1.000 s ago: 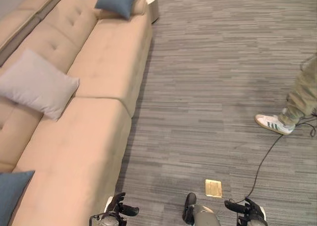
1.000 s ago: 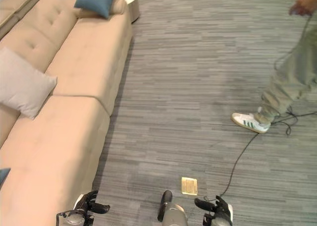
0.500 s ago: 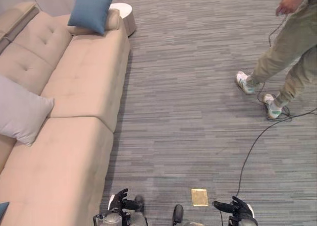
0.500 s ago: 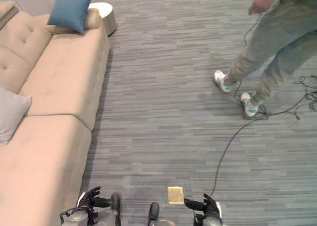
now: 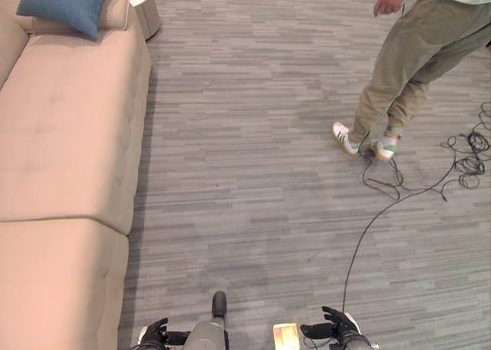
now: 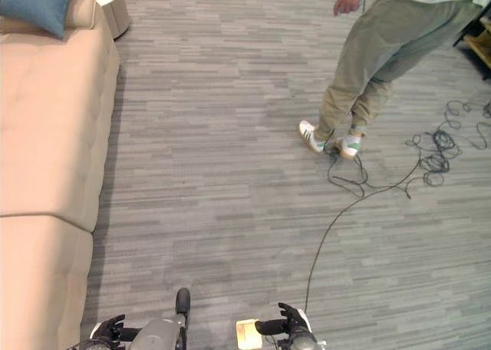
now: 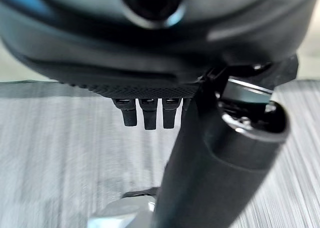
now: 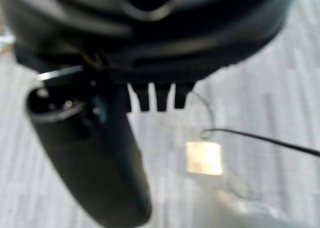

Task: Pick up all the scattered cushions and arrange them neatly on the sofa.

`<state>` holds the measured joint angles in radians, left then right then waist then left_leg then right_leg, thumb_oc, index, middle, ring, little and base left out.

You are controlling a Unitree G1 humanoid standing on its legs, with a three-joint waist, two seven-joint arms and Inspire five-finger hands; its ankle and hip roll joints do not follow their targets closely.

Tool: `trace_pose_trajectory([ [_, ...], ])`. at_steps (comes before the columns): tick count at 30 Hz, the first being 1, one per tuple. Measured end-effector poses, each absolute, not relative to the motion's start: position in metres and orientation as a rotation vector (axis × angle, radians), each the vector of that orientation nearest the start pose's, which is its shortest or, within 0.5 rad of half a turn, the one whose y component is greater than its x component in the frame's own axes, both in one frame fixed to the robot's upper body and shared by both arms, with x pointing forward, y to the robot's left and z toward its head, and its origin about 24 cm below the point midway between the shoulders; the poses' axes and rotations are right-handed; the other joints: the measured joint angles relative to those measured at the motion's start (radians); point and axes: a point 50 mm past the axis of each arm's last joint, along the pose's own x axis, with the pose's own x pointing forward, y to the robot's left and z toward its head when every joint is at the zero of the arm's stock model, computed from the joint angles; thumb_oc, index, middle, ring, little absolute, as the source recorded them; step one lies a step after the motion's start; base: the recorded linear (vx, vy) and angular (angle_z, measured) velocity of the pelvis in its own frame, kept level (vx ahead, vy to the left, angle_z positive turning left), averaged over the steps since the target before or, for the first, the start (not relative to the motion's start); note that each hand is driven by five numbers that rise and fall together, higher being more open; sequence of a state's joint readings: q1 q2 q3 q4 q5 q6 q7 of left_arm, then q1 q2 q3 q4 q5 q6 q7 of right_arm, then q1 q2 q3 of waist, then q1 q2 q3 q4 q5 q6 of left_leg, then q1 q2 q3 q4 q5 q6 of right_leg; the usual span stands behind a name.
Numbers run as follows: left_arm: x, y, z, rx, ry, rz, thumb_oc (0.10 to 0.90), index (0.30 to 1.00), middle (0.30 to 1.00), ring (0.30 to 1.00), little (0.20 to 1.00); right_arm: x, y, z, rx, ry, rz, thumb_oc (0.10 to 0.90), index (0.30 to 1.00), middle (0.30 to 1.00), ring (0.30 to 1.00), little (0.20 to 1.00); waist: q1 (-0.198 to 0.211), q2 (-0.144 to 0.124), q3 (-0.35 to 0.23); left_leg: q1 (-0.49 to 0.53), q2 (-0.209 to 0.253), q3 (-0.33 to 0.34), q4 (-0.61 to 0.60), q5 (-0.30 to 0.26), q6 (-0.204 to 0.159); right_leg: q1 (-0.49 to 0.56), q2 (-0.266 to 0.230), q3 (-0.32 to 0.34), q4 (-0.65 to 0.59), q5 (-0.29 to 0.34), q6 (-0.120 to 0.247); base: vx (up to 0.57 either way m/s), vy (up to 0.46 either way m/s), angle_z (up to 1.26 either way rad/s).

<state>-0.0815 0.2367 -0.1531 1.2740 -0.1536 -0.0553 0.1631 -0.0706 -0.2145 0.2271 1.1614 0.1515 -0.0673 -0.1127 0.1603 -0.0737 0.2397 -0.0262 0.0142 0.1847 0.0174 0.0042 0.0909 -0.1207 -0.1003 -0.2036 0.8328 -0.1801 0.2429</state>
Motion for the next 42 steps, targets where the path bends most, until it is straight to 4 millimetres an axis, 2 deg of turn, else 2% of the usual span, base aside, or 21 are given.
trace_pose_trajectory([
  [4, 0.129, 0.232, -0.15, 0.288, 1.076, 0.202, 0.8, 0.9, 0.9, 0.9, 0.9, 0.139, -0.217, -0.146, -0.253, 0.994, -0.102, 0.8, 0.9, 0.9, 0.9, 0.9, -0.071, 0.041, 0.012, 0.06, 0.019, -0.066, 0.009, -0.047, -0.012, -0.129, -0.054, -0.046, -0.051, -0.03, -0.047, 0.71, -0.138, 0.47],
  [5, 0.135, 0.232, -0.148, 0.299, 1.056, 0.193, 0.8, 0.9, 0.9, 0.9, 0.9, 0.146, -0.218, -0.142, -0.241, 0.959, -0.112, 0.8, 0.9, 0.9, 0.9, 0.9, -0.117, 0.05, 0.014, 0.069, 0.025, -0.1, 0.005, -0.051, -0.019, -0.148, -0.059, -0.034, -0.289, -0.022, -0.082, 0.74, -0.276, 0.75],
  [7, 0.145, 0.229, -0.146, 0.315, 1.032, 0.176, 0.8, 0.9, 0.9, 0.9, 0.9, 0.149, -0.218, -0.141, -0.23, 0.94, -0.119, 0.8, 0.9, 0.9, 0.9, 0.9, -0.158, 0.055, 0.016, 0.085, 0.031, -0.149, -0.01, -0.081, -0.051, -0.181, -0.081, 0.018, -0.615, 0.065, -0.091, 0.73, -0.28, 0.72],
  [9, 0.141, 0.224, -0.149, 0.308, 1.053, 0.164, 0.8, 0.9, 0.9, 0.9, 0.9, 0.151, -0.218, -0.14, -0.216, 0.936, -0.131, 0.8, 0.9, 0.9, 0.9, 0.9, -0.193, 0.057, 0.012, 0.123, 0.042, -0.185, -0.021, -0.111, -0.086, -0.187, -0.123, 0.078, -0.779, 0.166, -0.092, 0.56, -0.228, 0.59],
  [11, 0.116, 0.224, -0.158, 0.316, 1.137, 0.16, 0.8, 0.9, 0.9, 0.9, 0.9, 0.151, -0.219, -0.14, -0.21, 0.945, -0.127, 0.8, 0.9, 0.9, 0.9, 0.9, -0.224, 0.066, 0.002, 0.205, 0.101, -0.22, -0.018, -0.168, -0.154, -0.164, -0.124, 0.079, -0.719, 0.199, -0.074, 0.68, -0.403, 0.64],
  [12, 0.11, 0.219, -0.161, 0.306, 1.163, 0.154, 0.8, 0.9, 0.9, 0.9, 0.9, 0.15, -0.223, -0.14, -0.214, 0.951, -0.131, 0.8, 0.9, 0.9, 0.9, 0.9, -0.232, 0.084, -0.005, 0.215, 0.133, -0.237, 0.038, -0.186, -0.199, -0.157, -0.096, 0.066, -0.657, 0.278, -0.108, 0.38, -0.453, 0.7],
  [13, 0.11, 0.218, -0.161, 0.29, 1.16, 0.149, 0.8, 0.9, 0.9, 0.9, 0.9, 0.15, -0.225, -0.14, -0.215, 0.955, -0.139, 0.8, 0.9, 0.9, 0.9, 0.9, -0.234, 0.085, -0.007, 0.125, 0.161, -0.246, 0.258, -0.218, -0.221, -0.166, -0.086, 0.069, -0.592, 0.255, -0.15, 0.28, -0.496, 0.53],
  [15, 0.124, 0.218, -0.156, 0.215, 1.087, 0.195, 0.8, 0.9, 0.9, 0.9, 0.9, 0.15, -0.232, -0.139, -0.253, 0.964, -0.133, 0.8, 0.9, 0.9, 0.9, 0.9, -0.161, 0.079, -0.023, -0.041, 0.188, -0.266, 0.576, -0.092, -0.188, -0.138, -0.046, 0.034, -0.585, 0.206, -0.204, 0.35, -0.519, 0.07],
  [16, 0.127, 0.216, -0.155, 0.193, 1.068, 0.203, 0.8, 0.9, 0.9, 0.9, 0.9, 0.151, -0.237, -0.137, -0.272, 0.963, -0.135, 0.8, 0.9, 0.9, 0.9, 0.9, -0.131, 0.087, -0.024, -0.096, 0.198, -0.265, 0.673, 0.024, -0.179, -0.11, -0.018, 0.02, -0.589, 0.179, -0.246, 0.47, -0.407, -0.05],
  [18, 0.14, 0.22, -0.149, 0.187, 1.02, 0.213, 0.8, 0.9, 0.9, 0.9, 0.9, 0.145, -0.238, -0.14, -0.302, 1.0, -0.131, 0.8, 0.9, 0.9, 0.9, 0.9, -0.111, 0.066, -0.02, -0.159, 0.237, -0.205, 0.799, 0.02, -0.182, -0.025, 0.011, -0.008, -0.619, 0.156, -0.285, 0.45, -0.176, 0.15],
  [20, 0.149, 0.225, -0.144, 0.185, 0.986, 0.229, 0.8, 0.9, 0.9, 0.9, 0.9, 0.15, -0.234, -0.139, -0.318, 0.986, -0.114, 0.8, 0.9, 0.9, 0.9, 0.9, -0.101, 0.036, -0.018, -0.211, 0.21, -0.127, 0.787, -0.007, -0.176, 0.04, 0.026, -0.015, -0.658, 0.095, -0.292, 0.64, -0.06, 0.23],
  [24, 0.158, 0.224, -0.139, 0.132, 0.932, 0.256, 0.8, 0.9, 0.9, 0.9, 0.9, 0.142, -0.232, -0.143, -0.311, 1.013, -0.115, 0.8, 0.9, 0.9, 0.9, 0.9, -0.034, 0.035, 0.0, -0.27, 0.193, 0.003, 0.42, -0.043, -0.169, 0.208, 0.105, -0.041, -0.802, 0.102, -0.288, 0.56, 0.085, 0.02],
  [26, 0.154, 0.225, -0.141, 0.063, 0.942, 0.304, 0.8, 0.9, 0.9, 0.9, 0.9, 0.145, -0.227, -0.143, -0.319, 1.008, -0.087, 0.8, 0.9, 0.9, 0.9, 0.9, 0.002, 0.048, 0.007, -0.289, 0.153, -0.031, 0.139, 0.03, -0.206, 0.294, 0.141, -0.041, -0.856, 0.073, -0.249, 0.74, 0.146, -0.19],
  [28, 0.155, 0.223, -0.141, 0.025, 0.943, 0.329, 0.8, 0.9, 0.9, 0.9, 0.9, 0.145, -0.226, -0.143, -0.324, 1.007, -0.08, 0.8, 0.9, 0.9, 0.9, 0.9, 0.027, 0.047, 0.008, -0.308, 0.125, -0.023, 0.026, 0.075, -0.201, 0.353, 0.145, -0.04, -0.884, 0.044, -0.249, 0.51, 0.132, -0.13],
  [31, 0.151, 0.227, -0.143, -0.01, 0.959, 0.374, 0.8, 0.9, 0.9, 0.9, 0.9, 0.141, -0.227, -0.145, -0.327, 1.02, -0.084, 0.8, 0.9, 0.9, 0.9, 0.9, 0.04, 0.038, 0.001, -0.326, 0.104, 0.153, 0.02, 0.114, -0.136, 0.458, 0.132, -0.054, -0.915, -0.027, -0.22, 0.41, 0.146, 0.08],
  [32, 0.147, 0.231, -0.144, -0.017, 0.973, 0.396, 0.8, 0.9, 0.9, 0.9, 0.9, 0.137, -0.223, -0.147, -0.317, 1.032, -0.077, 0.8, 0.9, 0.9, 0.9, 0.9, 0.042, 0.02, 0.001, -0.305, 0.093, 0.175, 0.048, 0.202, -0.029, 0.486, 0.116, -0.053, -0.896, -0.049, -0.192, 0.4, 0.132, 0.2],
  [33, 0.14, 0.24, -0.145, -0.026, 0.99, 0.437, 0.8, 0.9, 0.9, 0.9, 0.9, 0.146, -0.212, -0.146, -0.293, 1.01, -0.064, 0.8, 0.9, 0.9, 0.9, 0.9, 0.051, -0.015, -0.004, -0.297, 0.069, 0.172, 0.078, 0.21, 0.008, 0.477, 0.075, -0.064, -0.834, -0.039, -0.164, 0.65, 0.241, 0.14],
  [35, 0.136, 0.248, -0.145, -0.016, 1.013, 0.463, 0.8, 0.9, 0.9, 0.9, 0.9, 0.144, -0.199, -0.149, -0.264, 1.01, -0.041, 0.8, 0.9, 0.9, 0.9, 0.9, 0.077, -0.049, -0.01, -0.291, 0.055, 0.145, 0.146, 0.144, 0.022, 0.447, 0.035, -0.058, -0.705, -0.001, -0.117, 0.56, 0.262, 0.18],
  [37, 0.127, 0.245, -0.15, -0.02, 1.066, 0.463, 0.8, 0.9, 0.9, 0.9, 0.9, 0.142, -0.195, -0.15, -0.246, 0.997, -0.031, 0.8, 0.9, 0.9, 0.9, 0.9, 0.081, -0.05, -0.01, -0.236, 0.02, 0.1, 0.188, 0.069, 0.024, 0.377, -0.007, -0.026, -0.4, 0.081, -0.012, 0.57, 0.226, 0.7],
  [40, 0.123, 0.246, -0.151, -0.03, 1.079, 0.468, 0.8, 0.9, 0.9, 0.9, 0.9, 0.147, -0.191, -0.147, -0.238, 0.969, -0.021, 0.8, 0.9, 0.9, 0.9, 0.9, 0.067, -0.041, -0.006, -0.148, -0.024, -0.012, 0.184, -0.023, 0.049, 0.219, -0.033, 0.009, -0.038, 0.131, -0.029, 0.7, 0.174, 1.04],
  [42, 0.12, 0.243, -0.152, -0.066, 1.076, 0.472, 0.8, 0.9, 0.9, 0.9, 0.9, 0.156, -0.191, -0.141, -0.241, 0.912, -0.001, 0.8, 0.9, 0.9, 0.9, 0.9, 0.028, 0.002, 0.007, -0.088, -0.023, -0.085, 0.143, -0.041, 0.043, 0.066, -0.025, 0.006, 0.081, 0.056, -0.044, 0.77, -0.01, 0.91],
])
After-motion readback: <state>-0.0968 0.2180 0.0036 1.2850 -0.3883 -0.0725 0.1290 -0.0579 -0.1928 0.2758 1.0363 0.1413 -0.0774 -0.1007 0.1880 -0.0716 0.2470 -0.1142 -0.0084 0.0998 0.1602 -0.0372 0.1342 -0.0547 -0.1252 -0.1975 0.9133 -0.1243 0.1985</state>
